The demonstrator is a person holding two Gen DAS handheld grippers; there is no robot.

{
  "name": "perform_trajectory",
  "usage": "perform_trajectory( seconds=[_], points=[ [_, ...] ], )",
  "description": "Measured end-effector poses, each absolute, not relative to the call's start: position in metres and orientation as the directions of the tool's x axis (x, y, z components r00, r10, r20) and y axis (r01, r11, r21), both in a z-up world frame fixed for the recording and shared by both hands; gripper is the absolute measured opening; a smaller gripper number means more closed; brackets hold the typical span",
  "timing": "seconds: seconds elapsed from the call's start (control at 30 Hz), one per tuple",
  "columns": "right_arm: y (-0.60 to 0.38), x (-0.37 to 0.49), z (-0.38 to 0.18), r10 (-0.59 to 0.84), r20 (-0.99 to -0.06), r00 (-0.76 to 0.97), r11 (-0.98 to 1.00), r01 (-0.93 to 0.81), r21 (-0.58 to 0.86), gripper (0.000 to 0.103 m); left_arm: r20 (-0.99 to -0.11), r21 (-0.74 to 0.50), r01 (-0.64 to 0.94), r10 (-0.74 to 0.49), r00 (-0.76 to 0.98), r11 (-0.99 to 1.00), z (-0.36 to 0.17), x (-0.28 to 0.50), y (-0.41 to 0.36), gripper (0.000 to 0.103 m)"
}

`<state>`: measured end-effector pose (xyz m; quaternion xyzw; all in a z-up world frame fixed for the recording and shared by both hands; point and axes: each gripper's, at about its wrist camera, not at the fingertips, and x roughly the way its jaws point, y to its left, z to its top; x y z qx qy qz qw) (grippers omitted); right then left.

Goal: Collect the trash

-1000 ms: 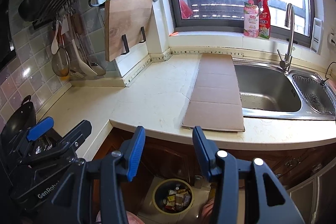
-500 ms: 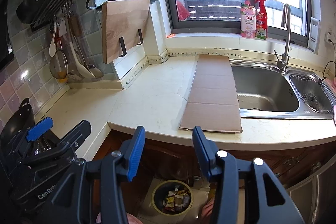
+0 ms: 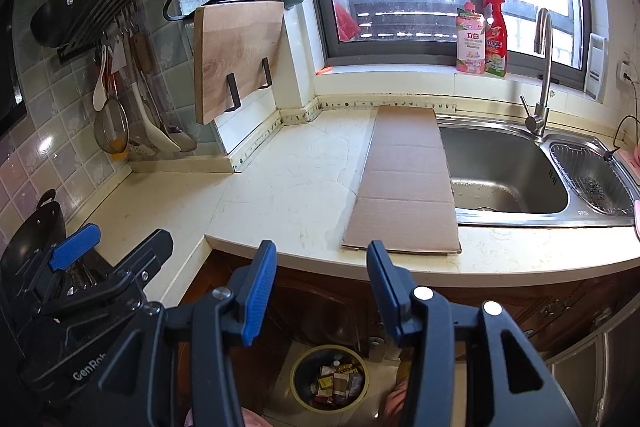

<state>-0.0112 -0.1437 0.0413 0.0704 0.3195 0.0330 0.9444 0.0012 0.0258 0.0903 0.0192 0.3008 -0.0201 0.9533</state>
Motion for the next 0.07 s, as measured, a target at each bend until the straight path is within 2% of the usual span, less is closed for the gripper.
perform_trajectory(
  seconds=[0.07],
  points=[
    [-0.1436, -0.0103, 0.0410, 0.110, -0.602, 0.791, 0.988, -0.020, 0.154, 0.048, -0.579, 0.019, 0.049, -0.029, 0.815, 0.999, 0.0896, 0.0020, 0.0275, 0.090]
  ],
)
